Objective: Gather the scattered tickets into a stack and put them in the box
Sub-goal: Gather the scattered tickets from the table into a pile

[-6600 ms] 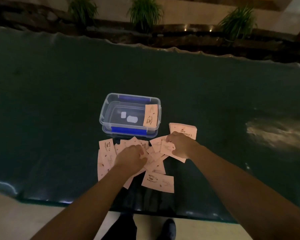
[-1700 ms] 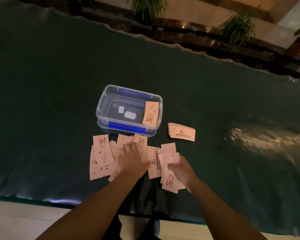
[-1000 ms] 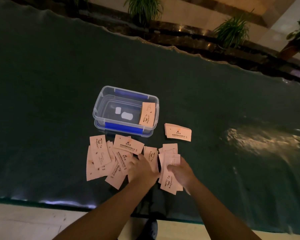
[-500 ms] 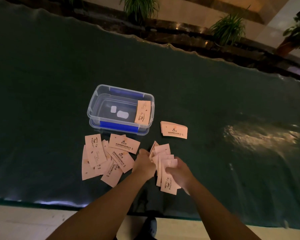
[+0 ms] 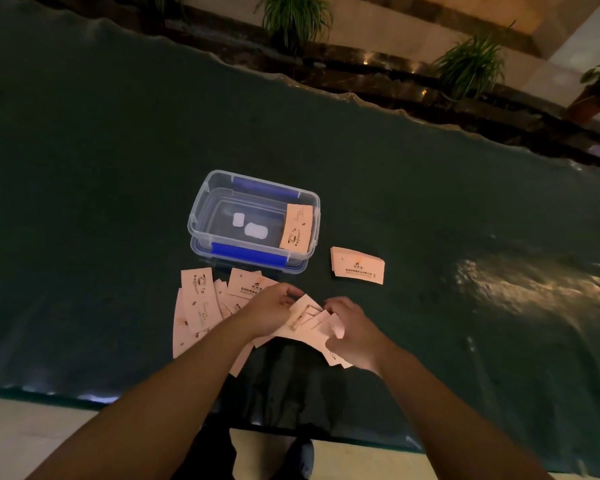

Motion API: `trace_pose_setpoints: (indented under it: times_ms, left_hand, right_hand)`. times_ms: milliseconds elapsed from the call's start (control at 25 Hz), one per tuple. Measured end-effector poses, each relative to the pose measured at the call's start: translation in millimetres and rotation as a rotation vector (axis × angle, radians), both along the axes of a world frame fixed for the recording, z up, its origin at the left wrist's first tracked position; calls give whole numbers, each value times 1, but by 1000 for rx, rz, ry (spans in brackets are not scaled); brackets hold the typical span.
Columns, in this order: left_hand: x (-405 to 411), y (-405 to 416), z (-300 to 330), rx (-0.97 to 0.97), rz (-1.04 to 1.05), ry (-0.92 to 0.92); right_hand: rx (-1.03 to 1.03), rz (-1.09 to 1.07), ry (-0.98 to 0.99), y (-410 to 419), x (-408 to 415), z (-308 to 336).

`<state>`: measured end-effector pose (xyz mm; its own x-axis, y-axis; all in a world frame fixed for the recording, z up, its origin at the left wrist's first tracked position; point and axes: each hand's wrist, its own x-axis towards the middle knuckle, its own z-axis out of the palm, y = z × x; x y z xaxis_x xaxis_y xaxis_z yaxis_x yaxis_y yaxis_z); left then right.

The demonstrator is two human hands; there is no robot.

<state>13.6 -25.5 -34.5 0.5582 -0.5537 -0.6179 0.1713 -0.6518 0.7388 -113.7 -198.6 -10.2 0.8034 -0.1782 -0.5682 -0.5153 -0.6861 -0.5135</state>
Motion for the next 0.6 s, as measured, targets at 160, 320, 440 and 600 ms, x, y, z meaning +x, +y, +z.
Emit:
trace_pose_setpoints:
  times_ms: [160,320,440,600]
  left_hand:
    - [-2,6,-1,-83,110,39]
    - [-10,19,-4,-74,315,-23]
    - [-15,40,-6,-58,507,7]
    - [-25,66,-7,34,707,17]
  right_hand:
    - [44,-40,93,20,9,-5]
    - [81,-87,145,33,17,-9]
    - [188,-177,101,36,29,-9]
    - [295,-289,16,41,57,-10]
